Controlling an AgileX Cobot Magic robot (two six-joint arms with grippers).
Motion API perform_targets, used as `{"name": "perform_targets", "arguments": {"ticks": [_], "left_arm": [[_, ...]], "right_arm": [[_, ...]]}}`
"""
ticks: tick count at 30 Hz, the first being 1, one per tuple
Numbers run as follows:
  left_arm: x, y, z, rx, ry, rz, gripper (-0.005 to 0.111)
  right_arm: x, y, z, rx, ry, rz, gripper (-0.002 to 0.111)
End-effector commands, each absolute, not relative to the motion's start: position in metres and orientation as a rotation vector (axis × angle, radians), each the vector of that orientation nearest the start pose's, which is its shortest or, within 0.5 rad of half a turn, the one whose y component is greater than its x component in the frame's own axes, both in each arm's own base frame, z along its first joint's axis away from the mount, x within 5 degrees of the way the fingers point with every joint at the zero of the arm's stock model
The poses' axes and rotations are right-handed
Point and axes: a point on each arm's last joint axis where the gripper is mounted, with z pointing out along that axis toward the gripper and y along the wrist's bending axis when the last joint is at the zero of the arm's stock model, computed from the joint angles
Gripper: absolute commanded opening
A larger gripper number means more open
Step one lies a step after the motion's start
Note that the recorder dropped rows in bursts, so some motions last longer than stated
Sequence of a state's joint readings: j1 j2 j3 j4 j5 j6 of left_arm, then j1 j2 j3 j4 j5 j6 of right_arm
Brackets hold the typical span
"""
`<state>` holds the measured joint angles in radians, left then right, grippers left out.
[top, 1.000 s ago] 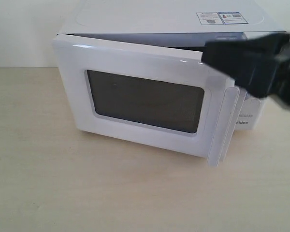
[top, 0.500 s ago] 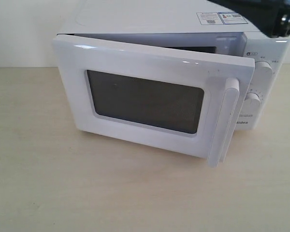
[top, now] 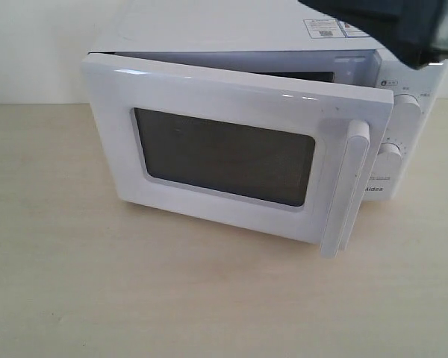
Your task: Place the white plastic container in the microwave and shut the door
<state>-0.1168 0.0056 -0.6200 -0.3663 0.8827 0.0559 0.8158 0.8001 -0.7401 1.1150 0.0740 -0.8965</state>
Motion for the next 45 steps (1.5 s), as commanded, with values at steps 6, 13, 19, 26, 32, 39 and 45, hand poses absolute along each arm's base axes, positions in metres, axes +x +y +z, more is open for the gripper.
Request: {"name": "perform_targets", "arguments": {"ticks": [6, 13, 19, 26, 32, 39, 45], "left_arm": [[-0.021, -0.024, 0.327, 0.155, 1.731, -0.469, 0.004], [-0.021, -0.024, 0.327, 0.155, 1.731, -0.469, 0.004], [-0.021, -0.024, 0.327, 0.155, 1.731, -0.469, 0.004], [-0.021, -0.024, 0.327, 0.155, 1.731, -0.469, 0.004], [-0.021, -0.024, 0.327, 0.154, 1.729, -0.469, 0.004], [-0.021, -0.024, 0.327, 0.154, 1.729, -0.469, 0.004], [-0.021, -0.024, 0.327, 0.154, 1.729, -0.469, 0.004]], "right_arm": [[0.11, 0.132, 0.38, -0.565, 1.568, 0.89, 0.0], [0.119, 0.124, 0.371, -0.411, 1.715, 0.834, 0.0], [0.13, 0.115, 0.372, -0.06, 1.727, 0.836, 0.0], [0.131, 0.146, 0.345, -0.205, 1.777, 0.907, 0.0], [0.138, 0.165, 0.327, -0.3, 1.863, 0.903, 0.0], [0.151, 0.145, 0.307, -0.055, 1.906, 0.254, 0.0], [0.123, 0.17, 0.308, -0.195, 1.88, 0.372, 0.0]]}}
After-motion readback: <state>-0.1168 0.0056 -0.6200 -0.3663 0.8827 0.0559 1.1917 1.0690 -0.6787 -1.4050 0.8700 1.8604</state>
